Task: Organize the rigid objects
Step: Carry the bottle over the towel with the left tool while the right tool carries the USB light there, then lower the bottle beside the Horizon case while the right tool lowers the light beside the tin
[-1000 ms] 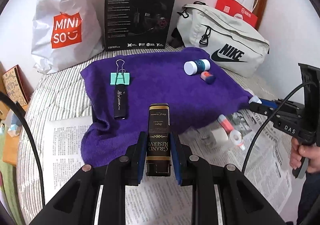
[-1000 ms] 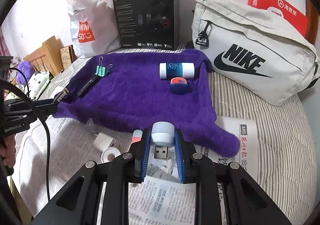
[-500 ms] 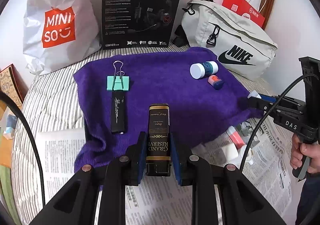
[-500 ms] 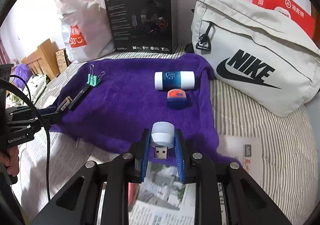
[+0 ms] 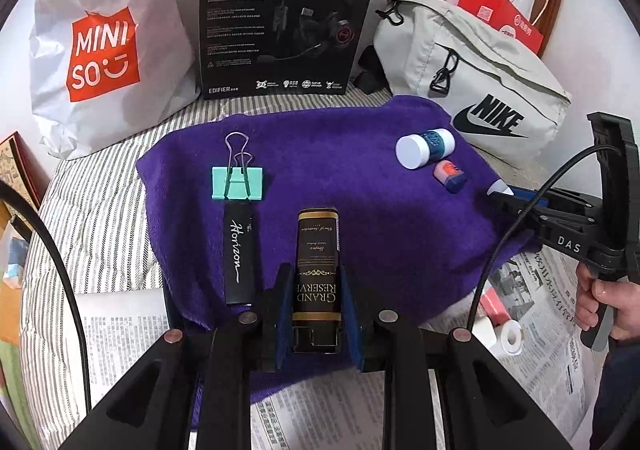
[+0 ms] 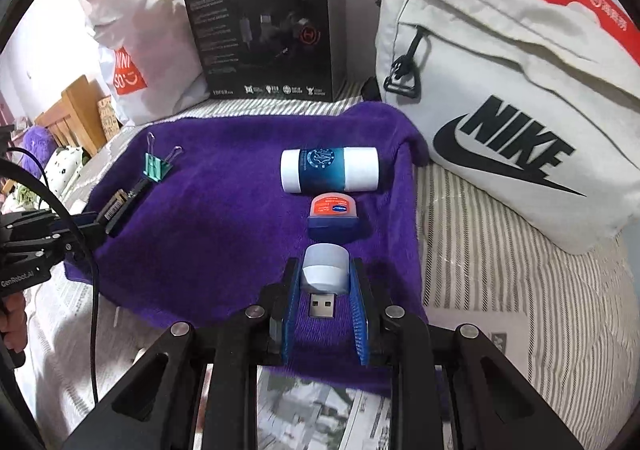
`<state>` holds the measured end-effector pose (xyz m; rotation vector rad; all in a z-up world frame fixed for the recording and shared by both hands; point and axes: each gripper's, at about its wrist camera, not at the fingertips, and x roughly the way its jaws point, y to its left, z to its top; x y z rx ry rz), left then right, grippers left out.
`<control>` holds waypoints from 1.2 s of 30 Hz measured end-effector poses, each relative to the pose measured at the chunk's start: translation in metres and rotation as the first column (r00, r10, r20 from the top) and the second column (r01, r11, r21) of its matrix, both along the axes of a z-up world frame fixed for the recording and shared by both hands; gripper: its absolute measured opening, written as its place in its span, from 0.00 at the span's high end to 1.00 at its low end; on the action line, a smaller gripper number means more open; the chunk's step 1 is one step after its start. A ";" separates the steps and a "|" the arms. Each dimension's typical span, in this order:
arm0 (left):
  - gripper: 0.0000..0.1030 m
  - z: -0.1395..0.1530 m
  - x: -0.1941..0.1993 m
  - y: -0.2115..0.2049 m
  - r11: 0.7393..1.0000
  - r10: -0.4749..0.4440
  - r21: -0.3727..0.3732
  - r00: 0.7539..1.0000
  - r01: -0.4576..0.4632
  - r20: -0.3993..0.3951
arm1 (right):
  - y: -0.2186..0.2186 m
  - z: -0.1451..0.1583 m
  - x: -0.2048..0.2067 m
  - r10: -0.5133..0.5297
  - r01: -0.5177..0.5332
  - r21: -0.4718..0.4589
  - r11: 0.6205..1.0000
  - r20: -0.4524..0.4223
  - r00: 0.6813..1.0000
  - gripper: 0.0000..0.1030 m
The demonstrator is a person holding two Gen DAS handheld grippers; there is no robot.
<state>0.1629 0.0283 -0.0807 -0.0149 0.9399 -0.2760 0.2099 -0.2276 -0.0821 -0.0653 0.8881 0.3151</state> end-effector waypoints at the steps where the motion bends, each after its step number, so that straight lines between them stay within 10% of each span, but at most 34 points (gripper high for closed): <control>1: 0.78 -0.002 0.002 0.001 1.000 0.005 0.000 1.000 -0.005 -0.005 | 0.001 -0.002 0.003 0.002 -0.002 0.001 1.000 -0.006 1.000 0.77; 36: 0.78 -0.029 0.039 -0.003 0.997 0.047 0.055 0.999 -0.046 -0.009 | 0.015 -0.025 0.010 0.036 -0.034 -0.067 0.997 0.039 0.999 0.77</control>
